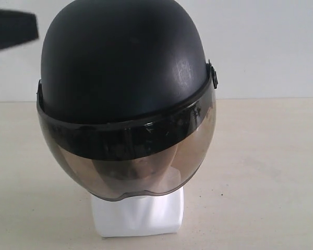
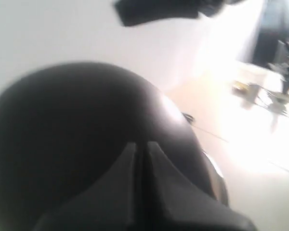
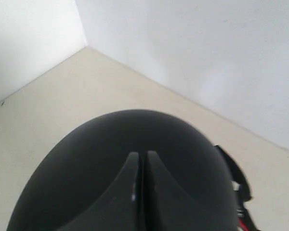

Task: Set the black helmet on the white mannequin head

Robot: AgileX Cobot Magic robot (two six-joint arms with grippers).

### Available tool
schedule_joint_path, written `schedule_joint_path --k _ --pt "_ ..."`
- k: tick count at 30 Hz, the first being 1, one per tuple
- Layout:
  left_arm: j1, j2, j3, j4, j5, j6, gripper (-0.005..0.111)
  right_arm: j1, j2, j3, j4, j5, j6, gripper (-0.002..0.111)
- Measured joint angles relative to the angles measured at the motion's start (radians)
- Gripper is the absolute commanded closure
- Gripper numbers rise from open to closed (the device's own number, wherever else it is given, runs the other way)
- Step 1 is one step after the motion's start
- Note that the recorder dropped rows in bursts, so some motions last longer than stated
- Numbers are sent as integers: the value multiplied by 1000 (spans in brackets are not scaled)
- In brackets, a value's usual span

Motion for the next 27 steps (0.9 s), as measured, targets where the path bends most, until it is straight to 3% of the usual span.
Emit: schedule_joint_path --k 6,12,21,27 --pt "0 -123 -2 -2 339 -105 102 -112 -139 76 -146 -36 137 106" --pt "1 -158 12 -2 588 -116 102 -252 -331 433 -289 -233 308 106" --pt "1 -326 170 -10 765 -80 102 -293 -828 975 -362 -608 402 106" --pt "1 -448 315 -65 754 -75 102 -297 -999 1167 -365 -643 395 106"
